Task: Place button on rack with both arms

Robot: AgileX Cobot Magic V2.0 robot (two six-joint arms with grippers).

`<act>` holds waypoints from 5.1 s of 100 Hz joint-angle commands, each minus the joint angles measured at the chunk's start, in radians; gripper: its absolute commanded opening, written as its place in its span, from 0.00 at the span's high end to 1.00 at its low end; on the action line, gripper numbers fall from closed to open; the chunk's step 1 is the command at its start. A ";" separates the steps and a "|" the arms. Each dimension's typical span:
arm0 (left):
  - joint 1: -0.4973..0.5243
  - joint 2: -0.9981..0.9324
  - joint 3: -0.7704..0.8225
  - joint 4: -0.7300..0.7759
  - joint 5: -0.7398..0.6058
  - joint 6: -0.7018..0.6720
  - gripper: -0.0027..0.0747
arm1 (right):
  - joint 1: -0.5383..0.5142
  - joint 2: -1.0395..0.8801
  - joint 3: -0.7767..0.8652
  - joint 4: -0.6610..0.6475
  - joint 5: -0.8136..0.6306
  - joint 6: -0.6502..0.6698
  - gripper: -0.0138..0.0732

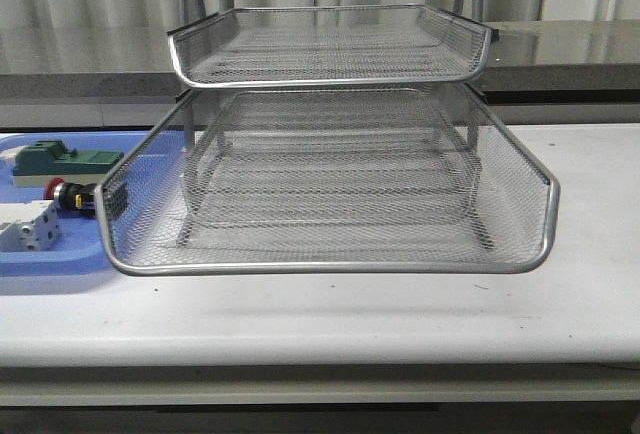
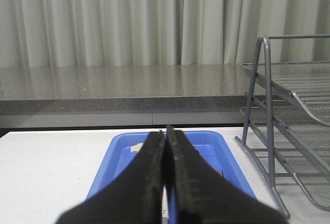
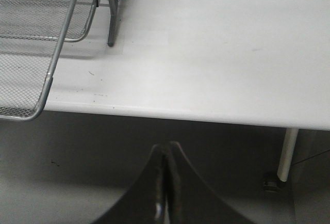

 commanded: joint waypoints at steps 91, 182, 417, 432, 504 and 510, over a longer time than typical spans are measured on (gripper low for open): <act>0.003 1.208 -1.145 -0.023 0.743 0.131 0.99 | -0.001 0.003 -0.035 -0.006 -0.055 -0.001 0.92; -0.002 1.526 -1.370 -0.117 0.781 0.476 0.10 | -0.001 0.003 -0.035 -0.006 -0.055 -0.001 0.92; -0.093 2.127 -2.074 -0.111 1.306 0.900 0.96 | -0.001 0.003 -0.035 -0.006 -0.055 -0.001 0.92; -0.093 2.035 -2.074 -0.097 1.306 0.883 0.96 | -0.001 0.003 -0.035 -0.006 -0.055 -0.001 0.92; -0.315 1.568 -1.778 -0.136 1.306 0.695 0.96 | -0.001 0.003 -0.035 -0.006 -0.055 -0.001 0.92; -0.354 1.559 -1.755 -0.160 1.306 0.693 0.96 | -0.001 0.003 -0.035 -0.006 -0.055 -0.001 0.92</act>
